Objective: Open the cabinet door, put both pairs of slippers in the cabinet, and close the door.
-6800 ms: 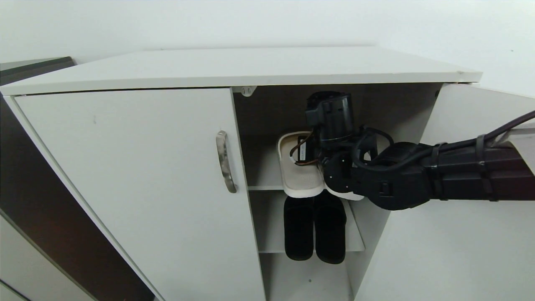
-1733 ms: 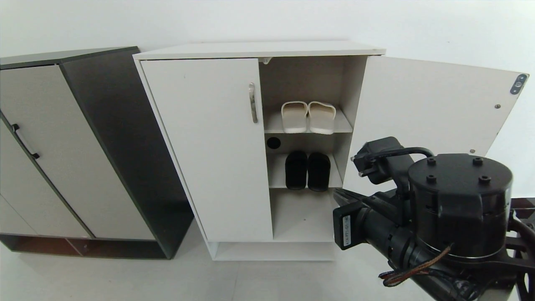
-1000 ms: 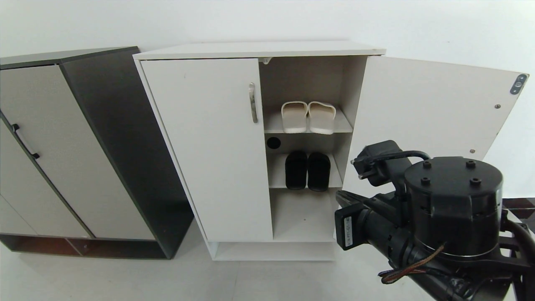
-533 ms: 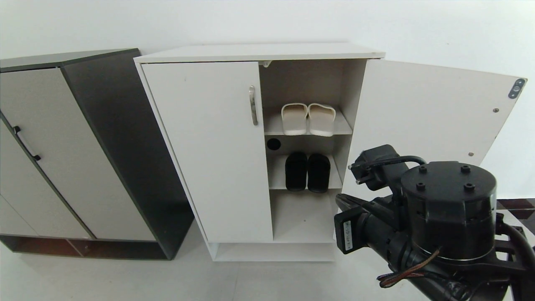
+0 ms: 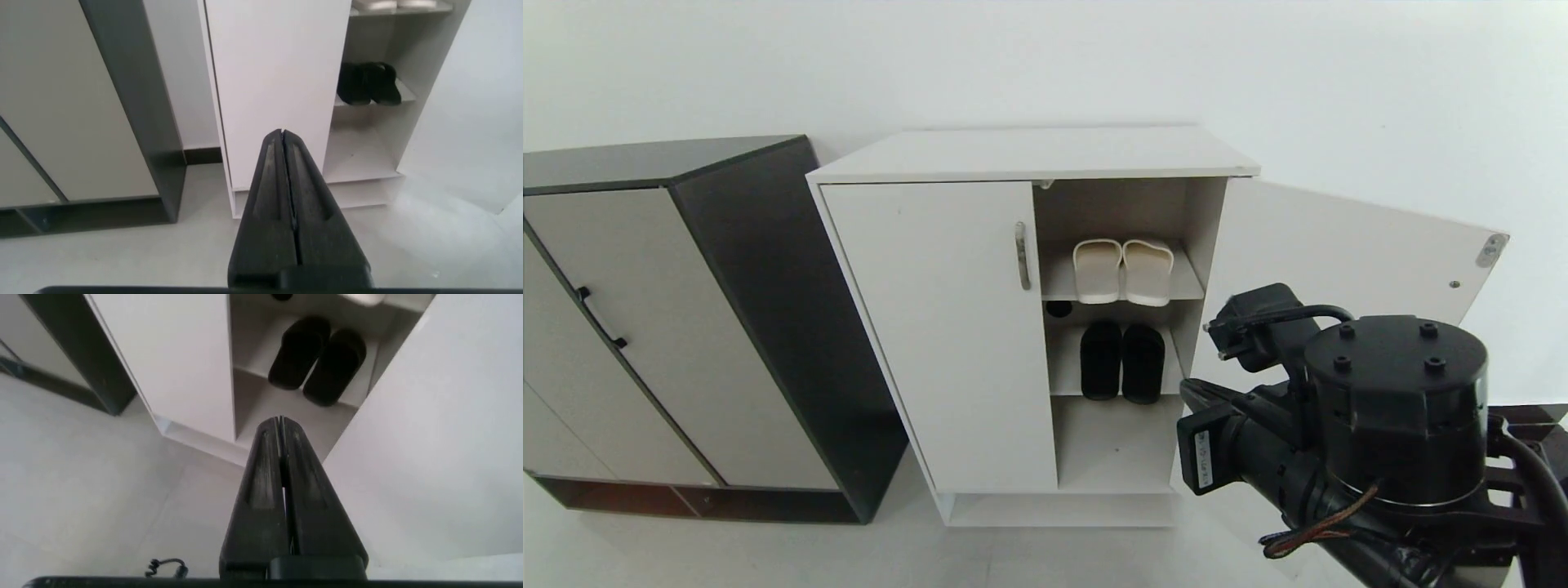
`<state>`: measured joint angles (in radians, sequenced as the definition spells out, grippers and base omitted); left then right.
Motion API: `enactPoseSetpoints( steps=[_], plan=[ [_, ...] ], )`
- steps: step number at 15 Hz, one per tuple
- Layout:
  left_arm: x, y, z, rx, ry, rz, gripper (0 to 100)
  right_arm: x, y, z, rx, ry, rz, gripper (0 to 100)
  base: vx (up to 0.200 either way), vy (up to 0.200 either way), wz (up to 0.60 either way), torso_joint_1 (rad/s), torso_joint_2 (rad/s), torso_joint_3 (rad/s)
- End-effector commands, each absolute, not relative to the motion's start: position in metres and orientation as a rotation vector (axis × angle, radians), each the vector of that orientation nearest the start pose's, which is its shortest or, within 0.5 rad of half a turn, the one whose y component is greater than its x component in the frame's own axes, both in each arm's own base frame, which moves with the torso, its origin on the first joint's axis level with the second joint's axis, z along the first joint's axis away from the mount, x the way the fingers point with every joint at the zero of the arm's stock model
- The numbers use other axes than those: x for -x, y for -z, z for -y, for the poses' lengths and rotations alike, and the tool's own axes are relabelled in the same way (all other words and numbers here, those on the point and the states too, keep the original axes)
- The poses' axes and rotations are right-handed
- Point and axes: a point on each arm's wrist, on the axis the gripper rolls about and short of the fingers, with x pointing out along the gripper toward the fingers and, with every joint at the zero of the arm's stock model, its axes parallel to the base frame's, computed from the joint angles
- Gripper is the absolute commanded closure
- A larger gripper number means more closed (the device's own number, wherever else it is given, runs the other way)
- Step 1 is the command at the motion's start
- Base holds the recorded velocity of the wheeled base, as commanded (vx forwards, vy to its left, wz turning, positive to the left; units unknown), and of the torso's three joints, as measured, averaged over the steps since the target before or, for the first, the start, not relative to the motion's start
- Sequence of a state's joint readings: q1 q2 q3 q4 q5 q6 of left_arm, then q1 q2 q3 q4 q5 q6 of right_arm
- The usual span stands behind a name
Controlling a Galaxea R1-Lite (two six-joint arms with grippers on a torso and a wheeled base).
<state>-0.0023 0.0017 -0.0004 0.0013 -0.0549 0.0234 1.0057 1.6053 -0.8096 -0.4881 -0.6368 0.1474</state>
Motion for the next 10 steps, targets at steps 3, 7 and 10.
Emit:
enactPoseSetpoints(
  steps=[3, 7, 10],
  plan=[
    [0.0227, -0.0754, 0.0012, -0.023, 0.058, -0.002, 100, -0.1606, -0.1968, -0.2294, 0.086, -0.351, -0.24, 100, 0.0, 0.0, 0.0, 0.121, -0.46, -0.336],
    [0.0227, -0.0754, 0.0012, -0.023, 0.058, -0.002, 100, -0.1606, -0.1968, -0.2294, 0.086, -0.351, -0.24, 100, 0.0, 0.0, 0.0, 0.163, -0.47, -0.321],
    [0.0227, -0.0754, 0.0012, -0.023, 0.058, -0.002, 100, -0.1604, -0.1959, -0.2291, 0.088, -0.351, -0.242, 100, 0.0, 0.0, 0.0, 0.178, -0.49, -0.308]
  ],
)
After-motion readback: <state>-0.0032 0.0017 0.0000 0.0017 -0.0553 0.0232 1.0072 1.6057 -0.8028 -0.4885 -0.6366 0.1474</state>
